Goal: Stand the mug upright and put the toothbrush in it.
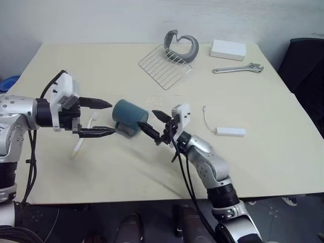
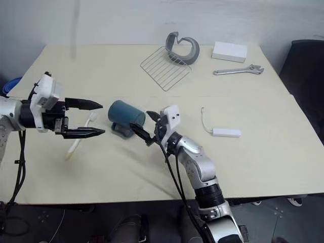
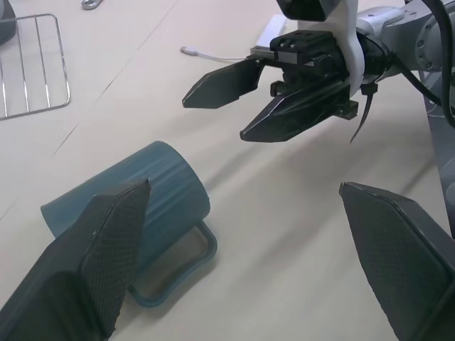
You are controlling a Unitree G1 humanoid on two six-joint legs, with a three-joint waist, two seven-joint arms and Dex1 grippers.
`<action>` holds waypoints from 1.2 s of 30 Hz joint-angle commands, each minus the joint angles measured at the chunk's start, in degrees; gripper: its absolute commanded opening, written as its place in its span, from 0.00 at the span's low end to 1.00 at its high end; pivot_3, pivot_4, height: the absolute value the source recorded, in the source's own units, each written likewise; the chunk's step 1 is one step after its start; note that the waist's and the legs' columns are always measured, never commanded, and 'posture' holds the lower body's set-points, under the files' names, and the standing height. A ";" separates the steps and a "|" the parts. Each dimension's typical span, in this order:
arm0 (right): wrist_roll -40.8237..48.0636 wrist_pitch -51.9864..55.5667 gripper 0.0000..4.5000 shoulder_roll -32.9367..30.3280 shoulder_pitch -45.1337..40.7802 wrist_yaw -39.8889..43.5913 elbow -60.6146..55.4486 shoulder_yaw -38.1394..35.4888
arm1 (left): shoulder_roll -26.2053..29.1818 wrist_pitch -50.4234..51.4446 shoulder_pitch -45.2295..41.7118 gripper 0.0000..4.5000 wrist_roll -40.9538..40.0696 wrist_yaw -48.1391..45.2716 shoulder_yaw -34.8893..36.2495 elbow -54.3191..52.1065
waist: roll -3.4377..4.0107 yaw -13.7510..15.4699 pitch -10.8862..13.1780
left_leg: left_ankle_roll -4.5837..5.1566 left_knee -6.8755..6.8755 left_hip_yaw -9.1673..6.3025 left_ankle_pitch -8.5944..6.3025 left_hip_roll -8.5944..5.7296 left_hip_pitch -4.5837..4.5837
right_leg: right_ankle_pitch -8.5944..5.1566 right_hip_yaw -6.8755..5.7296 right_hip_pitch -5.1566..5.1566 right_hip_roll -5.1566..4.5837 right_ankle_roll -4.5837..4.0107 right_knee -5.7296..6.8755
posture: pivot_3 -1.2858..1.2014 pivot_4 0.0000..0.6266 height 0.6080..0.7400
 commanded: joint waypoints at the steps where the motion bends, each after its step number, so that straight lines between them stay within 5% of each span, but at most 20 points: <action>1: -4.33 4.02 0.99 -3.77 -3.88 0.20 -6.40 4.42 | 0.63 -1.66 -1.04 1.00 0.39 -0.58 1.26 1.61 | 0.00 -0.03 0.00 | 0.00 0.02 0.00 0.01 0.00 -0.01 | 0.00 -0.01 0.00 0.01 0.00 0.01 | 0.52 0.24 1.00; 10: -4.96 21.39 0.99 -7.28 -11.61 0.44 -19.30 12.67 | 8.60 -7.25 7.79 1.00 3.70 -2.79 8.69 12.57 | -0.02 -0.11 -0.01 | -0.01 -0.04 -0.09 0.02 0.08 -0.07 | -0.16 0.06 -0.41 0.05 -0.25 0.43 | 0.52 0.24 1.00; 15: -4.32 25.07 0.71 -5.11 -12.54 1.59 -17.99 17.02 | 10.92 -9.26 9.22 1.00 4.73 -3.26 10.35 16.91 | -0.06 0.11 -0.03 | -0.04 0.06 0.01 0.04 0.06 -0.16 | -0.17 -0.03 -0.40 -0.04 -0.29 0.44 | 0.52 0.24 1.00; 16: -6.32 24.16 0.64 -4.08 -12.94 0.04 -15.01 18.43 | 11.08 -8.71 9.86 1.00 4.22 -3.38 10.88 15.74 | -0.07 0.16 -0.04 | -0.04 0.08 0.01 0.04 0.03 -0.16 | -0.17 -0.06 -0.37 -0.06 -0.29 0.43 | 0.52 0.24 1.00; 23: -16.60 16.77 0.64 3.20 -19.01 -7.41 4.37 22.58 | 10.08 -5.37 15.46 1.00 2.07 -2.22 14.19 7.74 | -0.13 -0.30 -0.07 | -0.04 0.11 0.00 0.04 0.03 -0.18 | -0.16 -0.02 -0.38 -0.12 -0.28 0.46 | 0.52 0.24 1.00; 36: -24.83 4.00 0.64 8.77 -25.31 -8.36 29.08 21.66 | 8.19 -4.00 14.66 1.00 1.32 0.33 13.45 4.75 | -0.14 -1.62 -0.08 | -0.12 -0.05 0.01 0.08 0.05 -0.26 | -0.17 0.14 -0.70 -0.07 -0.29 0.72 | 0.52 0.24 1.00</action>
